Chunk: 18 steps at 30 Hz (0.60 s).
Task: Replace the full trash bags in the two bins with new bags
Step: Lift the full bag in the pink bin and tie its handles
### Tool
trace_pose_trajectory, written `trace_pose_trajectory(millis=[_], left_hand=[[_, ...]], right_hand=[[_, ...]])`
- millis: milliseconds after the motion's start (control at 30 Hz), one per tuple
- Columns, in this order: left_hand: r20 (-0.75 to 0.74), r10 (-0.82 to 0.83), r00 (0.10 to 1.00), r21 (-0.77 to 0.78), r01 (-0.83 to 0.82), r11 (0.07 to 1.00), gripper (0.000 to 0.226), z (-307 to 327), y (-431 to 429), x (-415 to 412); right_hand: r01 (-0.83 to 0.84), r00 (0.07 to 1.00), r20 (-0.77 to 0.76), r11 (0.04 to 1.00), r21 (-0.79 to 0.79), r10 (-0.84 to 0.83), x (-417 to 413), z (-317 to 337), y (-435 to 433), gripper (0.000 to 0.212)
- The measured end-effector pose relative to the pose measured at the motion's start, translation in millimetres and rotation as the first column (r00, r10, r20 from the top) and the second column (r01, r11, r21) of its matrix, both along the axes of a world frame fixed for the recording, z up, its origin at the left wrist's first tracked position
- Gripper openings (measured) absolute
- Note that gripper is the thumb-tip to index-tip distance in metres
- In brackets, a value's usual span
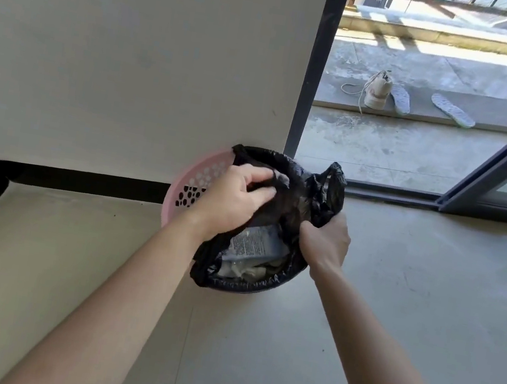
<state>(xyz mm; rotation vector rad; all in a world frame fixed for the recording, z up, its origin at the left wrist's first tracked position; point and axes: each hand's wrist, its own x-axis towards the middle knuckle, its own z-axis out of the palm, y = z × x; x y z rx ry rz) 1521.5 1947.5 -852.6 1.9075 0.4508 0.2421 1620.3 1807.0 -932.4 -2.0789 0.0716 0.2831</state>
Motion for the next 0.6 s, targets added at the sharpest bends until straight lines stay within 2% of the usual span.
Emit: trace_pose_trajectory(millis=[100, 133, 200, 267, 333, 400, 433, 533, 567, 600], left_hand=[[0.153, 0.271, 0.95, 0.125, -0.291, 0.949, 0.012, 16.7, 33.4, -6.2], [0.187, 0.355, 0.916, 0.157, -0.385, 0.91, 0.014, 21.8, 43.8, -10.2], [0.224, 0.485, 0.845, 0.157, -0.523, 0.838, 0.018, 29.5, 56.8, -19.3], [0.241, 0.61, 0.755, 0.062, -0.639, 0.766, 0.013, 30.8, 68.1, -24.8], [0.191, 0.718, 0.669, -0.152, -0.703, 0.695, 0.024, 32.0, 75.2, -28.2], [0.181, 0.689, 0.701, -0.405, -0.586, 0.702, 0.036, 34.5, 73.0, -25.1], [0.211, 0.628, 0.749, -0.471, -0.484, 0.737, 0.035, 35.8, 65.6, -21.0], [0.325, 0.396, 0.858, -0.56, -0.163, 0.812, 0.027, 39.7, 31.1, -8.2], [0.355, 0.354, 0.865, -0.551, -0.113, 0.827, 0.027, 40.0, 23.3, -5.9], [0.385, 0.339, 0.858, -0.537, -0.09, 0.839, 0.027, 41.0, 18.2, -4.7]], right_hand=[[-0.087, 0.996, -0.026, 0.995, -0.044, 0.086, 20.8, 9.7, -8.3, 0.056], [-0.093, 0.996, -0.007, 0.994, -0.056, 0.093, 27.8, 16.7, -10.6, 0.059], [-0.047, 0.992, 0.116, 0.998, -0.036, 0.051, 41.4, 36.1, -16.9, 0.051], [0.029, 0.965, 0.262, 1.0, -0.011, -0.025, 52.5, 58.1, -25.1, 0.04], [0.104, 0.94, 0.322, 0.993, 0.053, -0.115, 59.4, 69.2, -31.2, 0.032], [0.12, 0.935, 0.324, 0.988, 0.094, -0.144, 60.0, 71.6, -32.1, 0.028], [0.058, 0.942, 0.327, 0.997, 0.059, -0.074, 58.5, 71.3, -30.7, 0.028], [-0.249, 0.906, 0.317, 0.959, -0.133, 0.28, 46.8, 67.6, -24.7, 0.028], [-0.264, 0.893, 0.347, 0.958, -0.114, 0.287, 43.4, 67.4, -22.2, 0.026], [-0.241, 0.893, 0.387, 0.97, -0.021, 0.23, 40.8, 69.5, -20.1, 0.024]])
